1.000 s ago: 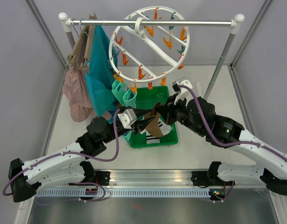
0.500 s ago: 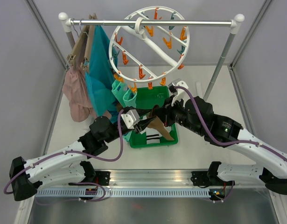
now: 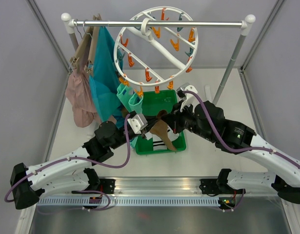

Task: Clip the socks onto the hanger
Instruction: Pick up the sock from the bin.

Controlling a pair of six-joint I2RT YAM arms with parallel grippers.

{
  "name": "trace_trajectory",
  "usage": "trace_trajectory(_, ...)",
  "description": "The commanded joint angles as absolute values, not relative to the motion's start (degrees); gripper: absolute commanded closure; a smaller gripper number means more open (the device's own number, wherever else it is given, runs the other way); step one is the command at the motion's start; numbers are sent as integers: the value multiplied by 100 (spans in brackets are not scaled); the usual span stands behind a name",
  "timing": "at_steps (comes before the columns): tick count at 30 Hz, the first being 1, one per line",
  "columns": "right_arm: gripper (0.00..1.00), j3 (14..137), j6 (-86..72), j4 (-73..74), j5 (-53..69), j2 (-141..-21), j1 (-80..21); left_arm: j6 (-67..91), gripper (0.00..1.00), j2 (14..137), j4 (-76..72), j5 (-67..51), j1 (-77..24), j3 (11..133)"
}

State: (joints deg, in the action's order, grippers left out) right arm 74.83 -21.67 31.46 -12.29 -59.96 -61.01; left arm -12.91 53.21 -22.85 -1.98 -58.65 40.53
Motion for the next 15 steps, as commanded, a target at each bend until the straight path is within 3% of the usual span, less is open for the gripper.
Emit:
trace_trajectory(1,100,7673,-2127,3269,-1300,-5880,-6108,-1406,98,5309,-2522,-158,-5880,4271)
trace_trajectory(4,92,7664,-2109,3322,-1546,-5871,-6117,-1371,98,5309,-2505,-202,-5889,4272)
trace_trajectory(5,79,7647,-2101,3322,-1608,-5854,-6117,-1354,98,5309,-2496,-202,-5880,4271)
trace_trajectory(8,58,7594,-2057,3296,-1819,-5766,-6117,-1310,98,5317,-2452,-124,-5889,4271)
trace_trajectory(15,43,7076,-1294,2675,-2434,-5047,-6117,-1169,98,5168,-2197,113,-5889,4219)
